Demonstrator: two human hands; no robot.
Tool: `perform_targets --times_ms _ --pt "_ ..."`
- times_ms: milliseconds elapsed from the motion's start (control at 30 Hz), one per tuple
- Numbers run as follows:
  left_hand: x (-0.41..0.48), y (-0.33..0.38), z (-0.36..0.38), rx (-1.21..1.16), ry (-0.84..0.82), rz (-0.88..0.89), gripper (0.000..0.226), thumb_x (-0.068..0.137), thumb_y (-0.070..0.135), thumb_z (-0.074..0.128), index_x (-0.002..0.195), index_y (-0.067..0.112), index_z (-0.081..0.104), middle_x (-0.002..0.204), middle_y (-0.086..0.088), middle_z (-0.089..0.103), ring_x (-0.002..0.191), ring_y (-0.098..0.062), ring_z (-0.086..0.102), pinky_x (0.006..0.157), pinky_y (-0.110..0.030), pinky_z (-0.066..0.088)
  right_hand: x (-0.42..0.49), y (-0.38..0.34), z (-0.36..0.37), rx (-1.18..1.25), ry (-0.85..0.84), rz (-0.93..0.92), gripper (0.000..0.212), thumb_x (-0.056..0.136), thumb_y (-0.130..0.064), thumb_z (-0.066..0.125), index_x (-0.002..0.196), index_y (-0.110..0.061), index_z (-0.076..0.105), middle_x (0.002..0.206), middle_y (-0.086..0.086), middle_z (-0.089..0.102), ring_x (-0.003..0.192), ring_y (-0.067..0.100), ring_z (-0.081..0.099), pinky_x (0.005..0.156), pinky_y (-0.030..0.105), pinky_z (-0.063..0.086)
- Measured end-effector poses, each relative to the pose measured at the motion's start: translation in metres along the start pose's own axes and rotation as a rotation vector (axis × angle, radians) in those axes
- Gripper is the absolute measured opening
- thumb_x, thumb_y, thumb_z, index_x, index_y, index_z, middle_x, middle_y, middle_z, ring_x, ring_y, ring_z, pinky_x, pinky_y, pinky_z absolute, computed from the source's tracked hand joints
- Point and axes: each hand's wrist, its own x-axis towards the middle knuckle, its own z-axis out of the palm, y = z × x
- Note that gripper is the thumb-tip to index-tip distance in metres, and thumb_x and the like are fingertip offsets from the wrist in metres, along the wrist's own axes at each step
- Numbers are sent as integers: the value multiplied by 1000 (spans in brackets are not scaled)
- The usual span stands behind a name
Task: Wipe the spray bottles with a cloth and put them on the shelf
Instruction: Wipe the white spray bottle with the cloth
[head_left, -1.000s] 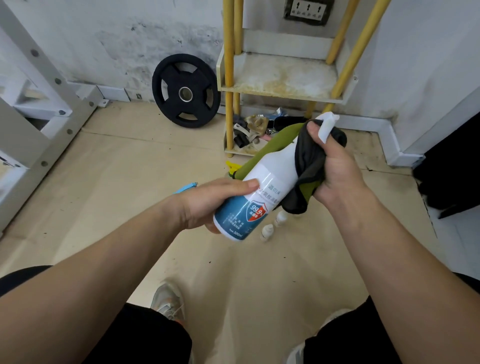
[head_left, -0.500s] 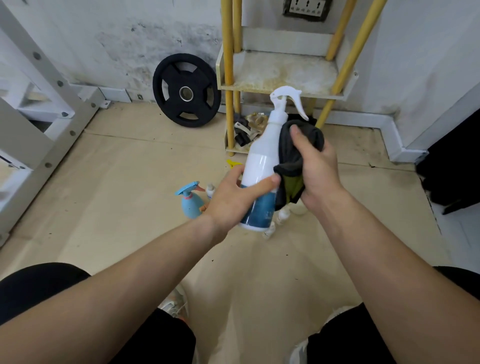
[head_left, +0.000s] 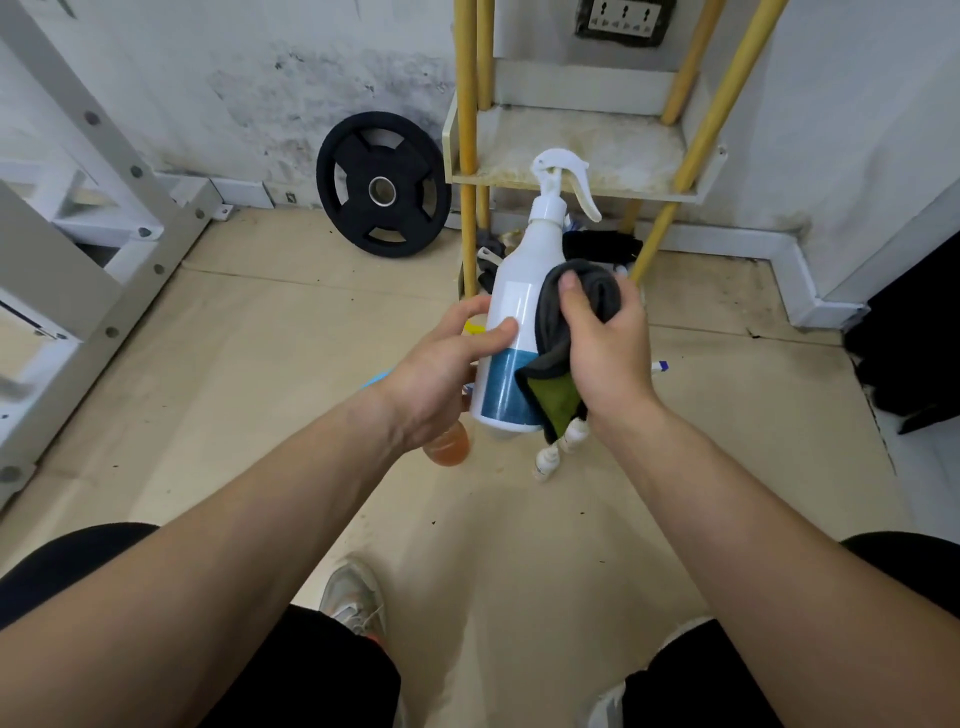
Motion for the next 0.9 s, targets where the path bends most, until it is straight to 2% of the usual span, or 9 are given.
perform_targets --times_ms 133,200,300,400,467,533,633,767,900 --pt "-5 -5 4 58 -41 59 50 93 26 70 135 32 43 121 -14 69 99 -26 68 70 -30 52 1 -13 -1 -144 41 -206 35 93 -40 68 123 -32 53 118 -10 62 110 6 61 97 33 53" --pt "-6 -5 3 37 -5 83 52 92 25 71 135 32 42 121 -13 69 101 -29 68 75 -40 55 -5 -14 2 -214 -4 -304 38 92 -38 67 126 -33 52 125 -8 59 115 9 58 99 33 50" --pt "-7 3 -5 -69 69 86 51 95 25 67 139 38 46 122 -4 68 101 -30 68 87 -51 56 -23 -4 7 -372 -185 -442 45 94 -27 67 136 -21 51 136 -2 50 124 10 49 103 25 44" --pt "-13 13 -18 -119 113 62 45 97 29 65 138 39 52 124 -5 68 105 -36 67 88 -53 58 -41 12 10 -535 -323 -509 51 91 -20 70 138 -21 50 143 1 44 132 22 47 106 42 46" --pt "-23 20 -23 -124 124 54 44 96 29 64 138 36 52 124 -7 66 108 -38 65 88 -54 58 -52 16 10 -524 -324 -489 53 89 -17 71 137 -22 49 141 -1 45 129 20 48 103 44 48" --pt "-35 26 -25 -115 126 49 43 94 34 65 136 32 53 124 -7 63 109 -38 64 90 -55 57 -59 14 10 -483 -315 -467 52 89 -18 72 136 -23 50 135 -5 48 125 11 47 101 37 49" --pt "-51 27 -29 -55 200 49 62 85 50 73 137 30 47 123 -5 62 107 -34 67 88 -56 58 -70 7 18 -404 -349 -401 46 90 -21 73 130 -29 51 128 -8 52 119 5 49 96 28 49" --pt "-68 13 -47 85 377 116 73 75 45 85 131 28 42 116 -6 67 99 -24 70 86 -47 59 -82 4 37 -293 -419 -162 35 93 -29 71 119 -41 51 117 -12 60 109 8 60 95 38 55" --pt "-82 -7 -71 194 492 166 72 69 44 88 123 29 43 108 -6 67 97 -21 69 84 -41 58 -85 13 59 -193 -518 40 29 94 -22 71 121 -25 59 117 -1 66 110 13 64 99 43 55"
